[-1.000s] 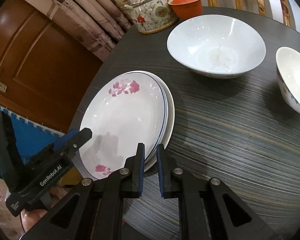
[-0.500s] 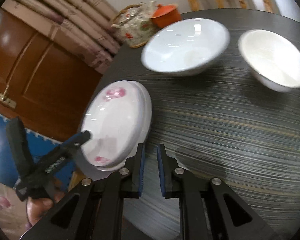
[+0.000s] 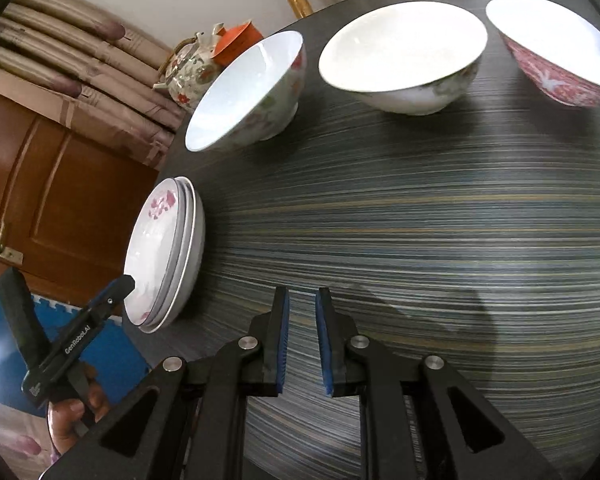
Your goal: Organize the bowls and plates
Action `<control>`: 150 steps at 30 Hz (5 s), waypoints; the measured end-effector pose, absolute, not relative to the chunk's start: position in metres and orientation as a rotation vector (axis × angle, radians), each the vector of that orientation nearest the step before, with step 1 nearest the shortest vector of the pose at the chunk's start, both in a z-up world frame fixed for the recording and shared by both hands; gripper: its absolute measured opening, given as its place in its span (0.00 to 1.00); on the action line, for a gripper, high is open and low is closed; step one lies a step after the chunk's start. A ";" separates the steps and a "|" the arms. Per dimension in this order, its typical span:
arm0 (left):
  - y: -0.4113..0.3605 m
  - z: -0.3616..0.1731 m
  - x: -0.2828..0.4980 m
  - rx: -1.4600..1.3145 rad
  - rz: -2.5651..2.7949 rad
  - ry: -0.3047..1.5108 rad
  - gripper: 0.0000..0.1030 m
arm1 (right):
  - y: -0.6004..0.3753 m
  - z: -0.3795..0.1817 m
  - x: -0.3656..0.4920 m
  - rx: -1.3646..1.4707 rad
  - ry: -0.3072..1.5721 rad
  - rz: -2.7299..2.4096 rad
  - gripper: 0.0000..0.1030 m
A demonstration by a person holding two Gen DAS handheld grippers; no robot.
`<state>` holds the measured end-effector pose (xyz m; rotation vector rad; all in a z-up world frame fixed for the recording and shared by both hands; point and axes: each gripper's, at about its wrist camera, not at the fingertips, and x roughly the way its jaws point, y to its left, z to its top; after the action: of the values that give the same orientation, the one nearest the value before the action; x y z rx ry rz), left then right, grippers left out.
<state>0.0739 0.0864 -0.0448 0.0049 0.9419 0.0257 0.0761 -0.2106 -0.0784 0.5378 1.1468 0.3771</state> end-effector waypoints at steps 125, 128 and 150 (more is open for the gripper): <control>-0.057 -0.022 0.096 -0.208 -0.380 1.061 0.40 | -0.375 -0.023 0.011 0.862 0.963 0.291 0.18; -0.057 -0.016 0.113 -0.247 -0.397 1.068 0.47 | -0.373 -0.015 0.024 0.869 0.960 0.307 0.20; -0.085 -0.047 0.235 -0.383 -0.420 1.224 0.48 | -0.348 -0.036 0.127 0.941 1.067 0.248 0.23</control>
<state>0.2348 -0.0846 -0.0472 -0.3827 1.2239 -0.4201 0.1270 -0.3485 -0.0362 0.9412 1.0672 0.2476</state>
